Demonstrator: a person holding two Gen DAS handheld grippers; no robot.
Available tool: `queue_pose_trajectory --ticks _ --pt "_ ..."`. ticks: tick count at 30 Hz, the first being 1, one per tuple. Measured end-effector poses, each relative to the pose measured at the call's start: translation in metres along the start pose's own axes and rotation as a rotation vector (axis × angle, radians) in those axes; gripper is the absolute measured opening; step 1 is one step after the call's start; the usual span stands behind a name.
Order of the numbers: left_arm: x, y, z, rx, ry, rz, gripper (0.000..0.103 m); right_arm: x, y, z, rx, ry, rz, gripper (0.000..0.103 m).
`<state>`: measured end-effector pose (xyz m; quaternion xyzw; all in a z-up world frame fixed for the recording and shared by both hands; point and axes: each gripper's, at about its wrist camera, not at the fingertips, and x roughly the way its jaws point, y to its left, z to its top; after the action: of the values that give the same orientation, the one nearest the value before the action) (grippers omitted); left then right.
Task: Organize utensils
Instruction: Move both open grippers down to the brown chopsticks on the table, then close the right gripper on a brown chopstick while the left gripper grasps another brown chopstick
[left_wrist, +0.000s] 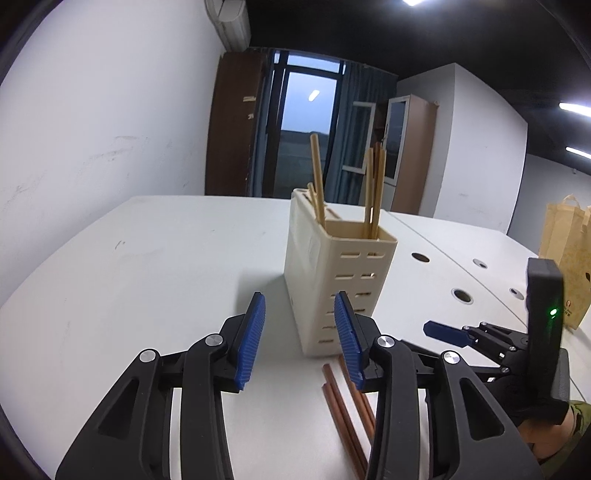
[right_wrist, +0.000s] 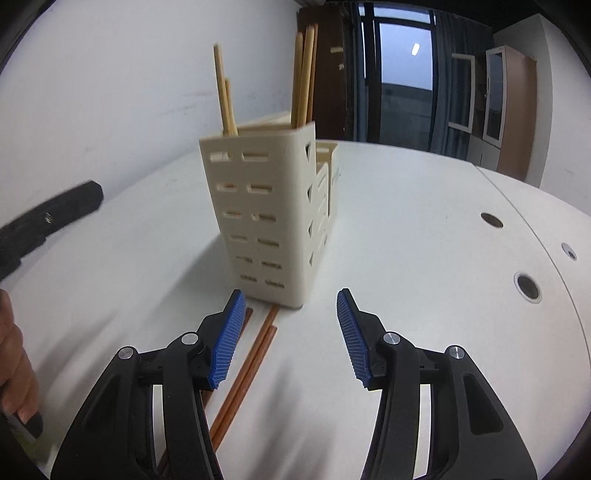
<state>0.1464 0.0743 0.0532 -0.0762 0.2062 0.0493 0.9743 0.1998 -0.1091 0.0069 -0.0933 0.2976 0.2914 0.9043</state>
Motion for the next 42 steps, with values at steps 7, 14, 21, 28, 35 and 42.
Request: queue_pose_trajectory --ticks 7,14,21,28,35,42 --pt "0.003 0.002 -0.005 -0.001 0.038 0.026 0.042 0.028 0.008 -0.012 -0.021 0.112 -0.013 0.051" --pt "0.010 0.001 -0.010 -0.005 0.068 0.035 0.042 0.043 0.012 -0.020 -0.032 0.176 -0.030 0.051" --pt "0.018 0.003 -0.014 -0.017 0.117 0.034 0.042 0.052 0.017 -0.028 -0.040 0.220 -0.034 0.051" --pt "0.019 0.001 -0.014 -0.019 0.127 0.028 0.044 0.055 0.016 -0.031 -0.021 0.256 -0.022 0.052" --pt "0.038 -0.002 -0.026 -0.004 0.231 0.035 0.044 0.052 0.014 -0.030 -0.048 0.273 -0.035 0.048" --pt "0.056 -0.011 -0.044 0.033 0.326 0.027 0.044 0.045 0.011 -0.030 -0.050 0.292 -0.014 0.028"
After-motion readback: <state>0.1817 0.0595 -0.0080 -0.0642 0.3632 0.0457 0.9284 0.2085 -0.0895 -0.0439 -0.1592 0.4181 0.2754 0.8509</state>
